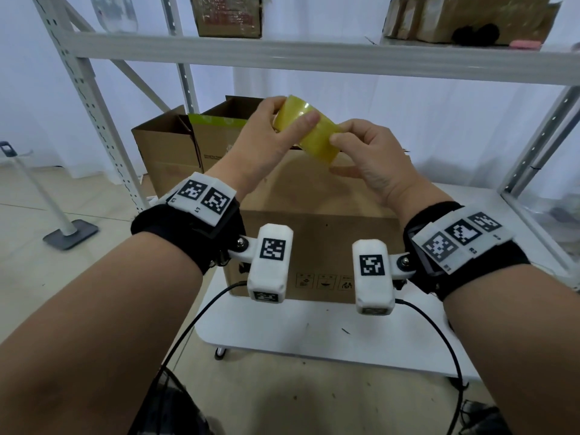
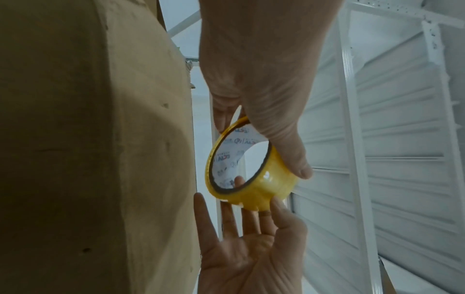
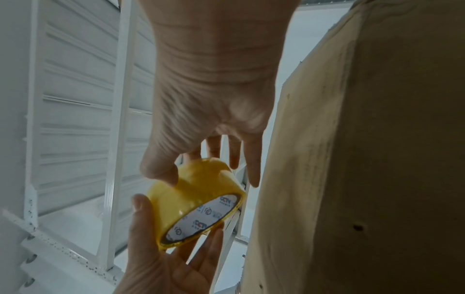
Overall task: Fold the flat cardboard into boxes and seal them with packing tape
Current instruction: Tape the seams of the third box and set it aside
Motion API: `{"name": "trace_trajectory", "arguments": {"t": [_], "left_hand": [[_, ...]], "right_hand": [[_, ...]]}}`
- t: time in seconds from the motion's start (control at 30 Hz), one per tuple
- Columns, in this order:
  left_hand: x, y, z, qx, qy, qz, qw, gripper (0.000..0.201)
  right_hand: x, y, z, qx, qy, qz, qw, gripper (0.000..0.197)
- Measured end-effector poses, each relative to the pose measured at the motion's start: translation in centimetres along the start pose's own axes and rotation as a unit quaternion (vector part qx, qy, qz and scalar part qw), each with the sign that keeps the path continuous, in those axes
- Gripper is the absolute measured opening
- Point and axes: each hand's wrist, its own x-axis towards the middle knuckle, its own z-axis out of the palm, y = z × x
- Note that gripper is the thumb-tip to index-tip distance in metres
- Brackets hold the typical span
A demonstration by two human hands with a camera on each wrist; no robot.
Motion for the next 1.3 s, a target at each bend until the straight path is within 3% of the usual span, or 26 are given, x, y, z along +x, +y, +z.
{"name": "trace_trajectory", "arguments": {"t": [0.1, 0.23, 0.33, 0.43, 0.53, 0.6, 0.7, 0.83, 0.97, 1.1, 1.2, 1.3], "left_hand": [[-0.1, 0.1, 0.2, 0.037, 0.019, 0.03, 0.999, 0.064], [-0.5, 0.0, 0.7, 0.075, -0.015, 0.035, 0.996, 0.067], [-0.6, -0.4, 0.5, 0.029, -0.022, 0.023, 0.999, 0.058], [-0.4, -0.5, -0.1, -0.018, -0.027, -0.003, 0.999, 0.069], [-0.6, -0.3, -0.1, -0.048, -0.073, -0.038, 0.995, 0.074], [-0.9, -0.1, 0.2, -0.078, -0.101, -0.062, 0.99, 0.062], [-1.2, 0.2, 0.4, -0.101, -0.084, -0.067, 0.989, 0.044], [-1.3, 0.3, 0.0, -0.087, -0.117, -0.056, 0.988, 0.035], [-1.5, -0.5, -0.7, -0.015, -0.16, -0.025, 0.987, 0.027], [-1.8, 0.0, 0.0, 0.02, -0.109, -0.001, 0.994, 0.044], [-1.6, 0.4, 0.5, 0.018, -0.087, -0.013, 0.996, 0.028], [-1.5, 0.8, 0.9, 0.01, -0.084, -0.021, 0.996, 0.024]], "right_hand": [[-0.1, 0.2, 0.3, 0.038, -0.002, 0.004, 0.999, 0.004], [-0.2, 0.2, 0.6, 0.027, -0.001, 0.008, 1.0, 0.01], [-0.1, 0.3, 0.8, 0.046, 0.032, 0.01, 0.998, 0.012], [0.3, 0.4, 0.4, 0.137, 0.053, 0.034, 0.989, 0.006], [0.2, 0.5, 0.4, 0.167, 0.034, 0.041, 0.984, 0.011], [0.0, 0.6, 0.8, 0.151, 0.008, 0.046, 0.987, 0.02], [0.1, 0.8, 1.2, 0.129, 0.008, 0.043, 0.991, 0.024], [0.4, 1.0, 0.8, 0.115, 0.035, 0.025, 0.992, 0.01], [0.2, 1.3, 0.2, 0.08, 0.05, 0.023, 0.995, 0.022], [-0.2, 1.0, 0.5, 0.054, 0.055, 0.024, 0.997, 0.029], [0.0, 1.0, 0.8, -0.026, 0.023, 0.005, 0.999, 0.043], [0.2, 0.9, 0.8, -0.038, 0.033, -0.014, 0.999, 0.042]]}}
